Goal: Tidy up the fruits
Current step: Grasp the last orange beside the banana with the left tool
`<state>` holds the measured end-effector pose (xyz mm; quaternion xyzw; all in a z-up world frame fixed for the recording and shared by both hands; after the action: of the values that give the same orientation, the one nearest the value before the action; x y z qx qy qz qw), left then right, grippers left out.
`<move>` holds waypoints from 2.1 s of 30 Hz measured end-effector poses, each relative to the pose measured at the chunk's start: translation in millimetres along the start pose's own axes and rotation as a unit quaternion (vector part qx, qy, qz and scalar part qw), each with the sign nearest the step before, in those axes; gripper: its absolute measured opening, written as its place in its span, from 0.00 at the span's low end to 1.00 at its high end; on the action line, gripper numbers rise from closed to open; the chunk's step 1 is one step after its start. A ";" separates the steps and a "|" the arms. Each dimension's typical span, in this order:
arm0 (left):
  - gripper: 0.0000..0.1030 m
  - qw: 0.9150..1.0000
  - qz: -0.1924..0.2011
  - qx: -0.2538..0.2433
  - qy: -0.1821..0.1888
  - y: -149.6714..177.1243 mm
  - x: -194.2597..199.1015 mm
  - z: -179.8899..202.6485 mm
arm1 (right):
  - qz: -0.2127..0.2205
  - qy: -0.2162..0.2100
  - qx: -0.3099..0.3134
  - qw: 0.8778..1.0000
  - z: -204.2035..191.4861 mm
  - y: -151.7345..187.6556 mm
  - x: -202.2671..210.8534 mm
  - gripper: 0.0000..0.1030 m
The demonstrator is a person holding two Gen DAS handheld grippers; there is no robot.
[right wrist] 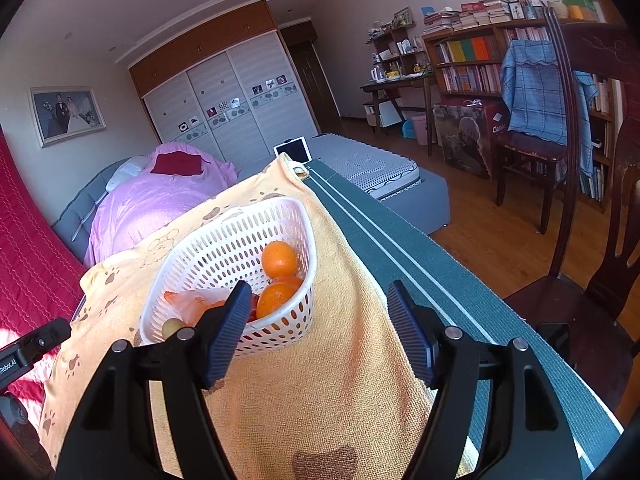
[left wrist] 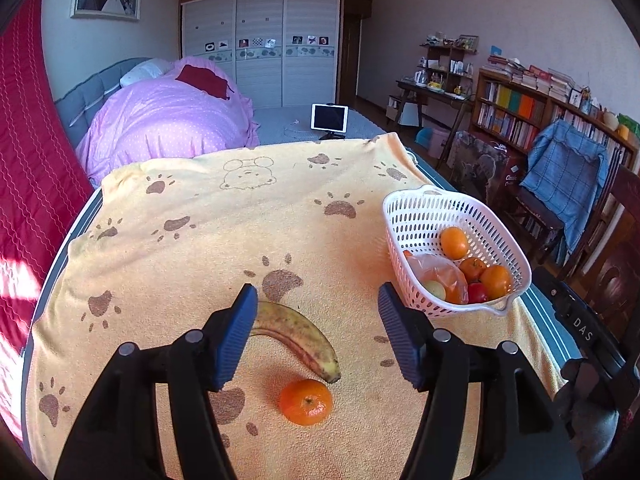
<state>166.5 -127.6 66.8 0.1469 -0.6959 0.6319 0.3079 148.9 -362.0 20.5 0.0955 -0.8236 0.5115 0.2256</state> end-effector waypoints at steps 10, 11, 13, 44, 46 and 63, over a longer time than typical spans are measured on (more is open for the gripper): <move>0.66 0.999 0.002 -0.027 -0.020 13.9 1.0 4.6 | -0.003 -0.017 0.010 1.000 -10.7 -0.2 13.7 0.70; 0.66 0.999 0.001 -0.027 -0.021 15.5 1.2 4.9 | -0.003 -0.019 0.011 1.000 -12.0 0.3 15.2 0.70; 0.66 0.999 0.001 -0.029 -0.024 17.9 1.6 5.3 | -0.004 -0.023 0.013 1.000 -13.2 2.9 18.3 0.70; 0.65 0.996 -0.089 0.012 0.020 85.7 -31.8 -18.0 | -0.054 -0.065 0.065 0.994 -52.7 43.0 19.5 0.70; 0.65 0.995 -0.095 0.014 0.022 86.7 -37.0 -17.0 | -0.055 -0.065 0.065 0.994 -52.5 42.8 18.9 0.70; 0.40 0.991 -0.114 0.034 0.061 95.7 -49.8 -13.8 | -0.070 -0.067 0.067 0.993 -52.4 47.6 10.7 0.70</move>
<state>151.3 -108.3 -39.1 0.1965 -0.6322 0.6242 0.4148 135.4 -293.0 7.1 0.2022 -0.7918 0.5411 0.1987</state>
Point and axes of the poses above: each gripper's, at about its wrist camera, not at the fingertips, and x roughly against the way its jaws point, z to its right, y to its underside, the point moved 7 cm from there along -x, roughly the way its jaws point, and after that the axes turned 2 degrees about -x, right-handed, at the moved point
